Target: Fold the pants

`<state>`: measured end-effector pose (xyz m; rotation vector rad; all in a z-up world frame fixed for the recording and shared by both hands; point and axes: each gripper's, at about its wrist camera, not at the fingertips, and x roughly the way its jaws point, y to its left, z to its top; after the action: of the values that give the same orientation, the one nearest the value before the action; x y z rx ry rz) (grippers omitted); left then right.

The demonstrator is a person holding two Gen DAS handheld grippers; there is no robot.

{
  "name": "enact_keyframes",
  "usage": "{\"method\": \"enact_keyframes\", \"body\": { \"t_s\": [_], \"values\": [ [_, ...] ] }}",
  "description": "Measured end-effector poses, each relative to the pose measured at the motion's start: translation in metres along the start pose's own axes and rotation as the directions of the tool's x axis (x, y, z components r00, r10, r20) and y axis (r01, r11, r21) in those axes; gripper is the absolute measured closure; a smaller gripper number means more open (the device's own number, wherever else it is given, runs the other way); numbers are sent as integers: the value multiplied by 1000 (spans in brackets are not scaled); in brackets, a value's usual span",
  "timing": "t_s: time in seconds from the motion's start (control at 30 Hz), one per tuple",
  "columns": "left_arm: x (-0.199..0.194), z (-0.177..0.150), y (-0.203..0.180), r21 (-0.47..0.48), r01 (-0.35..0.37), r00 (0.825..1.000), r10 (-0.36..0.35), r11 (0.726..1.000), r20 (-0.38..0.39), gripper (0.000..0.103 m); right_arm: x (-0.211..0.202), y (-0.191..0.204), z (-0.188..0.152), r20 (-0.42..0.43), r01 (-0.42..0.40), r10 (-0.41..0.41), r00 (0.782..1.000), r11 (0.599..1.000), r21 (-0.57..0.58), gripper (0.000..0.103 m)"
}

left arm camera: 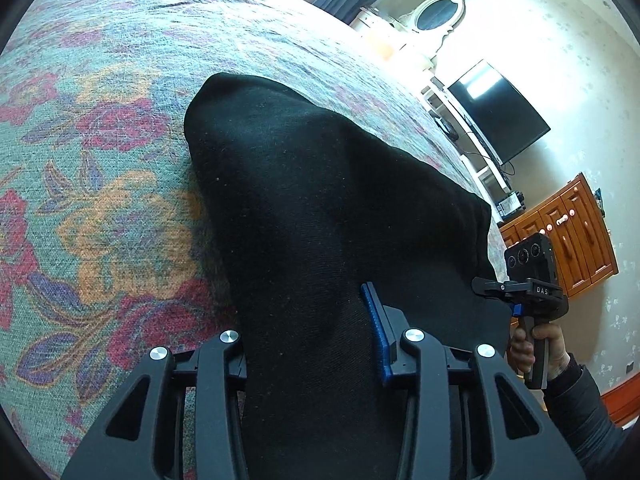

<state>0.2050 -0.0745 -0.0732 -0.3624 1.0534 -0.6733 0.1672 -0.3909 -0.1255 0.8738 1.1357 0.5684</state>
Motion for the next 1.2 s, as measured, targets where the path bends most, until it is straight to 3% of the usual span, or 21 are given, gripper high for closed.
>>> {"method": "enact_keyframes", "body": {
  "t_s": [0.67,0.77,0.87,1.03,1.17,1.2],
  "values": [
    [-8,-3,14,-17,35,999,-35,999,4,64,0,0,2,21,-11,11,1000,1000,-12,68],
    [-9,-2,24,-47,79,997,-79,996,5,59,-2,-2,4,27,21,-20,999,999,-27,58],
    [-9,0,39,-102,132,991,-132,986,8,53,-2,-7,8,24,1,-1,1000,1000,-7,52],
    [-11,6,51,-126,197,980,-197,972,13,49,-6,-17,17,40,-35,34,999,999,18,48],
    [-14,10,63,-187,292,956,-291,938,29,48,-8,-22,28,48,-60,59,997,998,22,45],
    [-13,10,64,-183,287,957,-288,940,23,48,-8,-23,29,52,-69,68,996,997,23,44]
  ]
}}
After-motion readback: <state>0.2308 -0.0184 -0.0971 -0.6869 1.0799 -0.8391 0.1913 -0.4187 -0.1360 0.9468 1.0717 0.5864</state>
